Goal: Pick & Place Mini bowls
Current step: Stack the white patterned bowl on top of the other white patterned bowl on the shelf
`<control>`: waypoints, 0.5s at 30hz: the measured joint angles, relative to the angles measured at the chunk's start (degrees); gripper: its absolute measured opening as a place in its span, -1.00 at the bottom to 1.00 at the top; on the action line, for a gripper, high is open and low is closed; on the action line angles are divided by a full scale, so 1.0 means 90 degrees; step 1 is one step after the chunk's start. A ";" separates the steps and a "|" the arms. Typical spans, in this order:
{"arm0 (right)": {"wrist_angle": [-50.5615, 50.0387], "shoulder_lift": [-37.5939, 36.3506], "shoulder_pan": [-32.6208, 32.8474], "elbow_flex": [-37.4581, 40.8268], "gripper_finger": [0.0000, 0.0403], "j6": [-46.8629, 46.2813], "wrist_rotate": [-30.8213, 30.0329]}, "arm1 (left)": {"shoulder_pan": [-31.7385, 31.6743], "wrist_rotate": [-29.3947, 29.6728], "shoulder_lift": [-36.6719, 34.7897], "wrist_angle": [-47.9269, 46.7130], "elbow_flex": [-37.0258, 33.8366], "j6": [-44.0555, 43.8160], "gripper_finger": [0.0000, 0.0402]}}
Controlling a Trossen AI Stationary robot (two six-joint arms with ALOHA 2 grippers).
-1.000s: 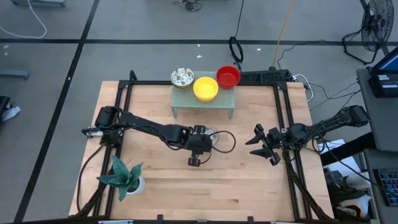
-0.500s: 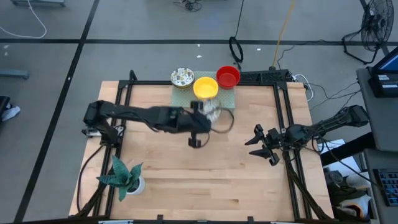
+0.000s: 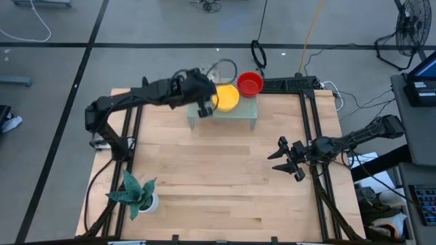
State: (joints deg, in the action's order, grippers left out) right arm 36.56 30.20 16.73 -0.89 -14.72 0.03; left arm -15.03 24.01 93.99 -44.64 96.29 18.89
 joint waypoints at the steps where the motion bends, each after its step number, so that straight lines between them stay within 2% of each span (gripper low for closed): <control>1: 0.0002 0.0000 0.0000 0.0000 -0.05 0.0000 0.0000 | -0.0161 0.0004 0.0019 -0.0032 0.0000 -0.0060 -0.89; 4: 0.0003 0.0000 0.0000 0.0000 -0.06 0.0000 0.0000 | -0.0566 -0.0060 0.0024 -0.0205 -0.0005 -0.0321 -0.95; 8: 0.0002 0.0000 0.0000 0.0000 -0.07 0.0000 0.0000 | -0.0993 -0.0630 0.0073 -0.0305 -0.0005 -0.0641 -0.93; 12: 0.0002 0.0000 0.0001 0.0002 -0.05 0.0001 0.0000 | -0.1143 -0.0931 0.0096 -0.0413 -0.0023 -0.0800 -0.85; 15: 0.0002 0.0000 0.0000 0.0002 -0.05 0.0000 0.0000 | -0.1121 -0.0964 0.0135 -0.0515 -0.0051 -0.0796 -0.87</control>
State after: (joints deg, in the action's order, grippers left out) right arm 36.58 30.20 16.73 -0.86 -14.72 0.03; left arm -25.12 15.33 95.20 -49.28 95.83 11.73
